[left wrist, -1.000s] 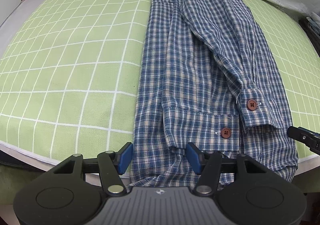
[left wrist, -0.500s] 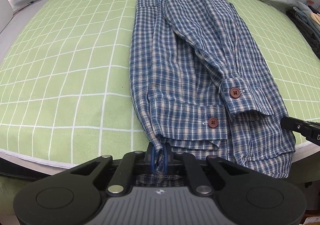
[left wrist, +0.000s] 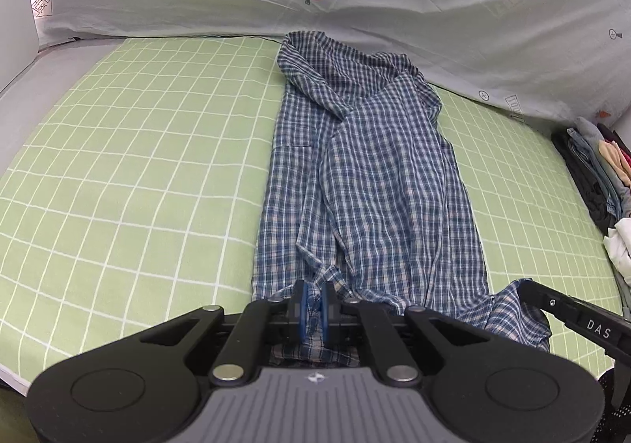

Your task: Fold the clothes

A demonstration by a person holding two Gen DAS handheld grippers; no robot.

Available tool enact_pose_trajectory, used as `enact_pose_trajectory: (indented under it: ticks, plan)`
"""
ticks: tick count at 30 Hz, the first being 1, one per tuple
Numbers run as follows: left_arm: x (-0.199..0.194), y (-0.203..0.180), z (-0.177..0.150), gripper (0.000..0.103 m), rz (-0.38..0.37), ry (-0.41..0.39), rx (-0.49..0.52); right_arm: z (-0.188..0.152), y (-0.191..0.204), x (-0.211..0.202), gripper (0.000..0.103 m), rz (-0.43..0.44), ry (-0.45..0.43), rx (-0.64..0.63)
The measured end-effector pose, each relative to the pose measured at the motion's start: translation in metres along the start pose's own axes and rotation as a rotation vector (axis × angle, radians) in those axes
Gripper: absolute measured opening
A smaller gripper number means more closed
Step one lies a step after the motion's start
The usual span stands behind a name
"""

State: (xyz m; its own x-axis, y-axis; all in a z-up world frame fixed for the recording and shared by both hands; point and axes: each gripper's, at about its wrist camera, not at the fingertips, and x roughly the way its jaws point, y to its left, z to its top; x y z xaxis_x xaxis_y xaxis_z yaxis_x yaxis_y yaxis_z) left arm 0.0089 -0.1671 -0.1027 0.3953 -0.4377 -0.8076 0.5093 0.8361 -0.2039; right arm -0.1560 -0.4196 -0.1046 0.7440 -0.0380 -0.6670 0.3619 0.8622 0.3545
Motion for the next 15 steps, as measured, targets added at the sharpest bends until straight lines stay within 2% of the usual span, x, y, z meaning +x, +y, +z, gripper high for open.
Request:
enact_pose_trajectory:
  ticks: [6,8,15]
  plan:
    - [0.019,0.005,0.028,0.005,0.002,-0.01,-0.03,0.023,-0.007,0.022,0.0,-0.032,-0.021,0.027]
    - [0.028,0.005,0.037,0.0,0.003,-0.006,-0.034,0.033,-0.011,0.031,0.0,-0.045,-0.028,0.043]
    - [0.06,0.008,0.064,0.0,0.003,0.013,-0.049,0.056,-0.023,0.065,0.0,-0.084,-0.017,0.065]
